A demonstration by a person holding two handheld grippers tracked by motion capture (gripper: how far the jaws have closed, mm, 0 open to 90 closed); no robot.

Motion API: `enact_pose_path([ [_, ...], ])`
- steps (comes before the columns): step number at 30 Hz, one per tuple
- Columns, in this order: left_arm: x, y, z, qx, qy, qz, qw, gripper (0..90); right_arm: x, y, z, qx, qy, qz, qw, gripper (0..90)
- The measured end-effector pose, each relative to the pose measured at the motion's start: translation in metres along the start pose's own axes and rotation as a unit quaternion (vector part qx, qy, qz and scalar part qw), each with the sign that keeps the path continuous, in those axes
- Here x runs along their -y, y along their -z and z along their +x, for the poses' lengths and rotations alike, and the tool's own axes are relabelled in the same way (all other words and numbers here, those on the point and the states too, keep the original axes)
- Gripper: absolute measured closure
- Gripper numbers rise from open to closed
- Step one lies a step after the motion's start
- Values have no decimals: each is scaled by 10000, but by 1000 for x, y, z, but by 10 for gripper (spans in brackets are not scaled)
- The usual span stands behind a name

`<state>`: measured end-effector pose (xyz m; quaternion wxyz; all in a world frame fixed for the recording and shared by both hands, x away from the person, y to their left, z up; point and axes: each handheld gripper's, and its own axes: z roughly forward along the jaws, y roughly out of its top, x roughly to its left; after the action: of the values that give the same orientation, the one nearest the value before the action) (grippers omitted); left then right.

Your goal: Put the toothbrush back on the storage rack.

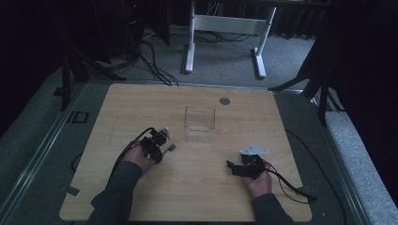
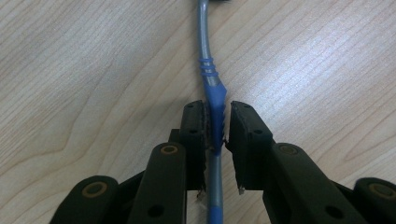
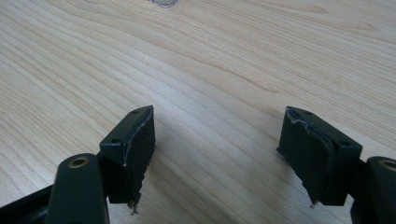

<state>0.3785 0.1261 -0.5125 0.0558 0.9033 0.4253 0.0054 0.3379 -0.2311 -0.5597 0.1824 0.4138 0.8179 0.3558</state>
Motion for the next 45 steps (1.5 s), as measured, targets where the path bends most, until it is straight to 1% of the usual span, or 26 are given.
enact_pose_path([
  [7,-1,-2,0,18,-28,54,10000,760,0,0,0,-1,2,-1,10000,266],
  [16,-2,-5,1,23,7,81,10000,787,0,0,0,0,-2,-1,10000,266],
  [31,-2,-5,-1,-12,-50,98,9999,813,0,0,0,0,-2,-1,10000,266],
  [38,-2,-5,-1,-34,-113,125,9999,817,0,0,0,0,1,1,10000,266],
  [41,-2,-5,-1,-10,-63,108,9999,817,0,0,0,-1,-1,0,10000,266],
  [45,-1,-1,0,26,-64,42,10000,817,0,0,0,-5,2,1,10000,266],
])
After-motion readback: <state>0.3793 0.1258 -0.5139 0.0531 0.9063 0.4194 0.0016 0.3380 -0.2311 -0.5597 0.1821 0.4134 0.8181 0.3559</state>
